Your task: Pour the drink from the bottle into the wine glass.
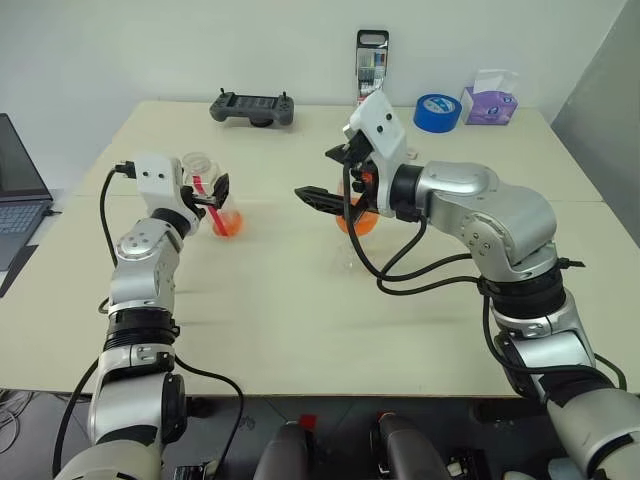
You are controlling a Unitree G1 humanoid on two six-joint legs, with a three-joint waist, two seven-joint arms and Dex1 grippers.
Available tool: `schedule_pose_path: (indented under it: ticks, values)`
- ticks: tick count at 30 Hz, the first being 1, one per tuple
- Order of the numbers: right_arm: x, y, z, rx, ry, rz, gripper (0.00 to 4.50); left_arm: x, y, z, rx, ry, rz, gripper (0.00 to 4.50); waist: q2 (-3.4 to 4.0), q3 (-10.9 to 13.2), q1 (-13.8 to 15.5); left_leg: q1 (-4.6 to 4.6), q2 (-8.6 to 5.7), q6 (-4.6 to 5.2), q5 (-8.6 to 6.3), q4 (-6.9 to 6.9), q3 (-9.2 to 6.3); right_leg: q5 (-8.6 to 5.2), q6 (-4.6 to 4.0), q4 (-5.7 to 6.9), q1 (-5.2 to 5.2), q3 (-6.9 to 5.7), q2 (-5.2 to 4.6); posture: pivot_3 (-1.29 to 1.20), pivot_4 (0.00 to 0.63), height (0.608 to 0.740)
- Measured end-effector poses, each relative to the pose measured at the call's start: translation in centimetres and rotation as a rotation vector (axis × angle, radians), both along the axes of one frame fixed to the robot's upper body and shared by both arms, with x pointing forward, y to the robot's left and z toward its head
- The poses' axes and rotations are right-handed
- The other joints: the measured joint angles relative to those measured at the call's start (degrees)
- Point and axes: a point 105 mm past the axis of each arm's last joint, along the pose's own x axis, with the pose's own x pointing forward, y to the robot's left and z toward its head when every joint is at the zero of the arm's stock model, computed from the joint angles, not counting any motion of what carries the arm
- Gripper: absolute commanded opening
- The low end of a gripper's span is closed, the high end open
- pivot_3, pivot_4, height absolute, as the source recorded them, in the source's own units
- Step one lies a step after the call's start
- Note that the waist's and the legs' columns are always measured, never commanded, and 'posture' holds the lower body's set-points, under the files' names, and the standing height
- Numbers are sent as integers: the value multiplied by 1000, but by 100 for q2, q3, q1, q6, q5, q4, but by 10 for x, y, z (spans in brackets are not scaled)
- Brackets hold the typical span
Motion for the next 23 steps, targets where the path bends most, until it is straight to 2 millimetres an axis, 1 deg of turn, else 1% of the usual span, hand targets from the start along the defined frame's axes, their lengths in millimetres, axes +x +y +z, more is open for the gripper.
schedule_pose_path:
  ticks: [4, 6, 9, 11, 13, 14, 15, 17, 19, 21, 23]
  values:
    - [0, -4, 2, -7, -13, 14, 4500, -8, -8, 13, 6, -12, -36, 4463, 0, 0, 1, 0, 0, 0, 0, 0, 0, 0, 0, -2, 0, -1, 0, 0, 150, 740]
    - [-1, -9, 3, -18, -25, 26, 4500, -14, -14, 23, 32, -20, -79, 4463, 0, 0, 1, -3, 0, 0, 0, -1, -1, 0, 0, -4, 0, -2, 0, 0, 150, 740]
    - [0, -25, 13, -7, -45, 20, 4500, -25, -16, 47, 96, -54, -117, 4463, 0, 0, 3, 0, -1, 0, 0, -2, 3, 0, 0, -6, 2, 1, 0, 0, 150, 740]
    - [-1, -34, 21, 19, -52, 28, 4500, -30, -11, 60, 153, -66, -118, 4463, 0, 1, 2, 2, 0, 0, 0, -4, 3, 0, 0, -6, 2, 0, 1, 0, 150, 740]
    - [-5, -45, 29, 60, -64, 37, 4500, -35, -8, 78, 216, -93, -120, 4463, 0, 1, 3, 2, 2, 0, 0, -5, -1, -1, 1, -7, 4, -4, 5, 0, 150, 740]
    - [-7, -51, 31, 78, -64, 43, 4500, -37, -10, 87, 235, -111, -137, 4463, 0, 1, 4, 4, 1, 0, 0, -7, 2, -1, 1, -8, 6, -2, 4, 0, 150, 740]
    - [-11, -59, 32, 97, -59, 53, 4500, -40, -17, 93, 239, -124, -192, 4463, 0, 1, 22, -1, 0, 0, 0, -7, 0, -1, 1, -13, 9, -7, 4, 0, 150, 740]
    - [-19, -75, 32, 123, -43, 60, 4500, -51, -36, 98, 236, -123, -345, 4463, 1, 1, 34, -1, -6, 0, 0, -6, 3, -1, 2, -19, 14, -4, 1, 0, 150, 740]
    - [-30, -96, 28, 115, -27, 48, 4500, -61, -53, 93, 229, -82, -506, 4463, 0, 1, 31, -1, -9, 0, 0, -5, 10, -2, 2, -21, 14, 2, 0, 0, 150, 740]
    - [-39, -114, 19, 78, 3, 21, 4500, -66, -59, 83, 244, -18, -586, 4463, 0, 1, 19, 2, -9, 1, -1, -6, 14, -2, 3, -20, 15, 7, 1, 0, 150, 740]
    - [-46, -130, 4, 28, 54, -16, 4500, -67, -60, 74, 253, 35, -620, 4463, 0, 1, 18, 7, -5, 2, -1, -4, 16, -3, 4, -15, 16, 7, 2, 0, 150, 740]
